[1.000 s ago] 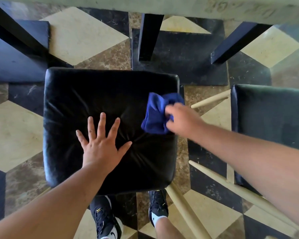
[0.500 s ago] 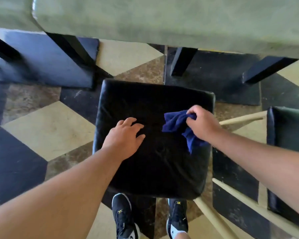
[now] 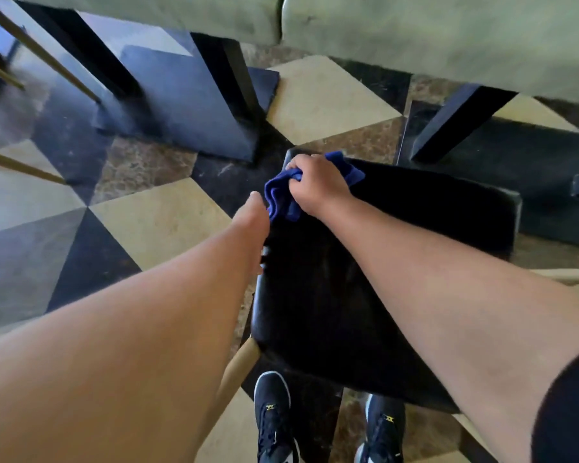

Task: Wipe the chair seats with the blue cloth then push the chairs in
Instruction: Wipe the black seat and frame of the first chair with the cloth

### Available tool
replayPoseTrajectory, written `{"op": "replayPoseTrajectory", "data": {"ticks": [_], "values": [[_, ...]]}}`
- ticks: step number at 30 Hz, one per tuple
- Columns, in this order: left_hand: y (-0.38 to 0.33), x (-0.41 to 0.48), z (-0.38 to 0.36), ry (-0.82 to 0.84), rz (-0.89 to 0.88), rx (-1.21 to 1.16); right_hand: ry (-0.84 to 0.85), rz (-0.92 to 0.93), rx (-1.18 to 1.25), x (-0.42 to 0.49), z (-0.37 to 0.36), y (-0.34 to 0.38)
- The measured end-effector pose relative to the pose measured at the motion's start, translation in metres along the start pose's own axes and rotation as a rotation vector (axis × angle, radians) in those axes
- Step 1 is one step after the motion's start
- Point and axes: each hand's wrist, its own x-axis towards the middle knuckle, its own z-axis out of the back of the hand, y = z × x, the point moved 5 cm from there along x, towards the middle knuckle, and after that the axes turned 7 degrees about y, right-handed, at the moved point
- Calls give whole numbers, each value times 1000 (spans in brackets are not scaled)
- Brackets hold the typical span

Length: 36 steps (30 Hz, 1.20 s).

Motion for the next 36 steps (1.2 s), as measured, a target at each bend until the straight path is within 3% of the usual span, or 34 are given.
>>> {"op": "replayPoseTrajectory", "data": {"ticks": [5,7,10,13,15,18,22,26,29,32,36], "values": [[4,-2,3,-15,63,-167,242,75,28,-86,-59,14],[4,0,-2,22,58,-119,359,130,-39,-133,-82,9],[0,1,-6,-1,22,-45,672,238,-179,-199,-113,1],[3,-1,-5,-4,40,-78,769,364,-282,-200,-115,-2],[7,1,-2,3,63,-117,692,395,-305,-176,-104,1],[9,11,6,-13,66,-168,445,371,-331,-123,-80,8],[10,12,11,-43,72,-178,138,203,-227,-33,-31,17],[11,11,9,43,114,-143,-57,77,-164,36,5,29],[10,7,6,24,143,-132,-89,-3,-267,63,18,32],[6,5,4,15,119,-117,-43,54,-347,49,12,30],[-2,-8,3,13,58,-109,91,139,-195,-26,-28,18]]}}
